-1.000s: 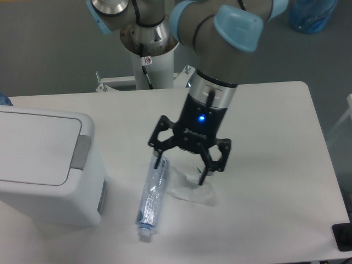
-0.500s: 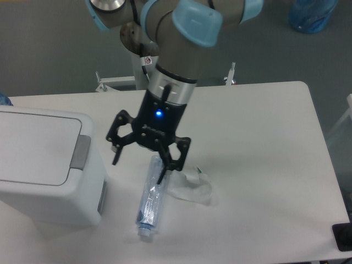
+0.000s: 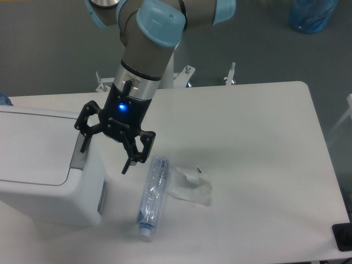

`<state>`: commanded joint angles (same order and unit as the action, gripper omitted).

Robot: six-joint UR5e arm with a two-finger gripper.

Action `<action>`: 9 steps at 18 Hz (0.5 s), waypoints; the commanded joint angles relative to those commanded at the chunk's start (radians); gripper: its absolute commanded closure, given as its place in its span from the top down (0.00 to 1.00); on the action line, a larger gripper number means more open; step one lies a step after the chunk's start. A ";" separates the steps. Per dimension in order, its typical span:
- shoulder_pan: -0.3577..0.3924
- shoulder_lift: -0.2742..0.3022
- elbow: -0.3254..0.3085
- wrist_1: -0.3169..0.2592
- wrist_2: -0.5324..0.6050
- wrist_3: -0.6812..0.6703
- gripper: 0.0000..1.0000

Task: Open the trash can
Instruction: 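Push the gripper against the bin lid edge to flip it open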

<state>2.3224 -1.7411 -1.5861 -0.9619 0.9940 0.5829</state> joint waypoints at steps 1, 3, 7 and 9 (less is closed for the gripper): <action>0.000 -0.003 -0.002 0.005 0.000 0.000 1.00; 0.000 -0.006 -0.003 0.008 0.002 0.000 1.00; -0.002 -0.018 -0.003 0.020 0.002 0.000 1.00; 0.000 -0.021 -0.005 0.022 0.003 0.000 1.00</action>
<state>2.3224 -1.7625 -1.5907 -0.9403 0.9971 0.5829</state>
